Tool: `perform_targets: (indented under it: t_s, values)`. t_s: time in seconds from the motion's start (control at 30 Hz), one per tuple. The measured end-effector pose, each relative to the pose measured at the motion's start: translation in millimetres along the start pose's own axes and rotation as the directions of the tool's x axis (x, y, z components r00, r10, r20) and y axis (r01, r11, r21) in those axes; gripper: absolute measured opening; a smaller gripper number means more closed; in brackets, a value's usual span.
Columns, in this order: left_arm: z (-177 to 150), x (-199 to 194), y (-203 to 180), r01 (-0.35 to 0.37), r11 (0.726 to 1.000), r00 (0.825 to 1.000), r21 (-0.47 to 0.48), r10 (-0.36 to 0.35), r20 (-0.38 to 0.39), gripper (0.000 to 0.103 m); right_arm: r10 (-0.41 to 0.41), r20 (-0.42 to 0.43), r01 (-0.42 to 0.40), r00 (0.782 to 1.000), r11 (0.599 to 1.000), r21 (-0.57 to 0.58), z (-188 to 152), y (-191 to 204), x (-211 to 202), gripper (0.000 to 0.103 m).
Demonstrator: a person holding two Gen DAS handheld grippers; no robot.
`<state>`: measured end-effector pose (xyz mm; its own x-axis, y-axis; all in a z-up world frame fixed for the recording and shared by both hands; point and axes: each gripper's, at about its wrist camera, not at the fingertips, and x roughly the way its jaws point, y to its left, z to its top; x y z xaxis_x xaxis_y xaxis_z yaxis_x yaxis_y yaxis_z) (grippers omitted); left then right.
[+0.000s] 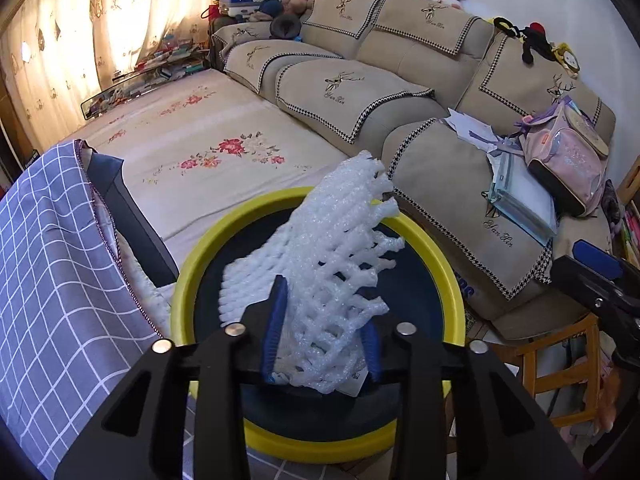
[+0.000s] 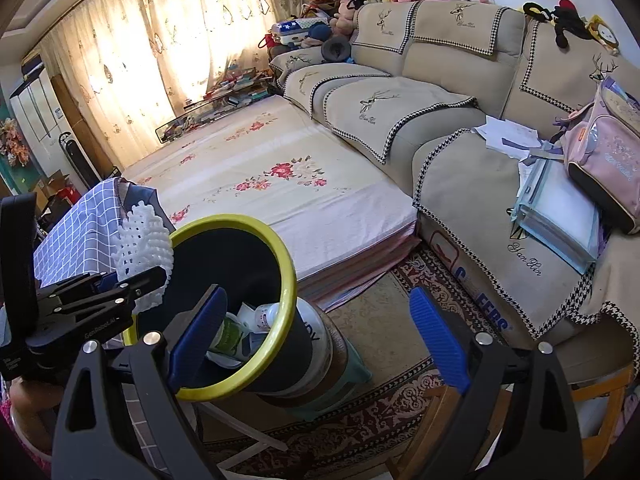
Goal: Collect trash
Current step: 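Carry the foam net over the yellow bin and open the left tool, then move the right tool to the brown square container and grasp it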
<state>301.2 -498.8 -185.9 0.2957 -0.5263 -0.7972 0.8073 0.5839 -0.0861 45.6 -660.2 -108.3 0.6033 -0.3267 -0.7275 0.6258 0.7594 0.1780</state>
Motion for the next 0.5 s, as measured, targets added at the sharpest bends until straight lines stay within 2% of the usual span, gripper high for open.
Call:
perform_targets:
  t_s: [0.07, 0.23, 0.33, 0.5]
  values:
    - [-1.5, 0.0, 2.8, 0.000, 1.000, 1.000, -0.010, 0.000, -0.001, 0.058, -0.001, -0.002, 0.001, 1.000, 1.000, 0.001, -0.2, 1.0, 0.2, 0.088]
    - [-1.9, -7.1, 3.3, 0.011, 1.000, 1.000, -0.011, -0.010, 0.007, 0.078, 0.002, -0.012, -0.003, 1.000, 1.000, -0.010, -1.1, 7.3, 1.1, 0.088]
    - [-3.8, -15.7, 4.6, 0.021, 1.000, 1.000, 0.001, -0.021, 0.008, 0.083, 0.002, -0.006, -0.002, 1.000, 1.000, -0.014, -0.6, 7.3, -1.5, 0.088]
    - [-4.9, -36.7, 10.0, 0.057, 0.998, 0.998, -0.025, -0.056, 0.019, 0.083, -0.020, 0.009, 0.020, 1.000, 1.000, -0.014, 0.3, 5.2, -7.8, 0.088]
